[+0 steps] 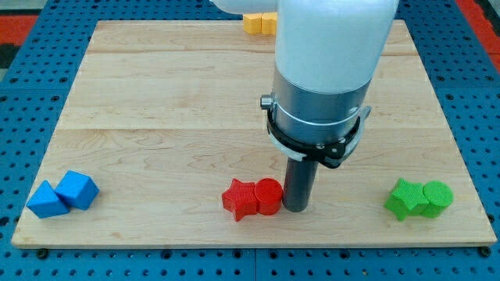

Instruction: Push both red circle and red star into blue cube and blue triangle

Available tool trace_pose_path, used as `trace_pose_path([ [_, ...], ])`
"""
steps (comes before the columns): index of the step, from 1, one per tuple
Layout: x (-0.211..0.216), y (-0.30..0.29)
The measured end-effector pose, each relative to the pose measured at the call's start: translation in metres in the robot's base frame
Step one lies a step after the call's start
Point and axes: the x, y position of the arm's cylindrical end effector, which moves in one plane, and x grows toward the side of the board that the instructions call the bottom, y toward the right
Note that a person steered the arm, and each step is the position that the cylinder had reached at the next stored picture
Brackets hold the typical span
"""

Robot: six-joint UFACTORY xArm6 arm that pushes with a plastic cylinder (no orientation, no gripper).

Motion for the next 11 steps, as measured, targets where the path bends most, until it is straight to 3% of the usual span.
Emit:
trace_pose_path([
  [4,-0.026,0.019],
  [8,0.018,-0.022],
  [11,0.024,-0.003],
])
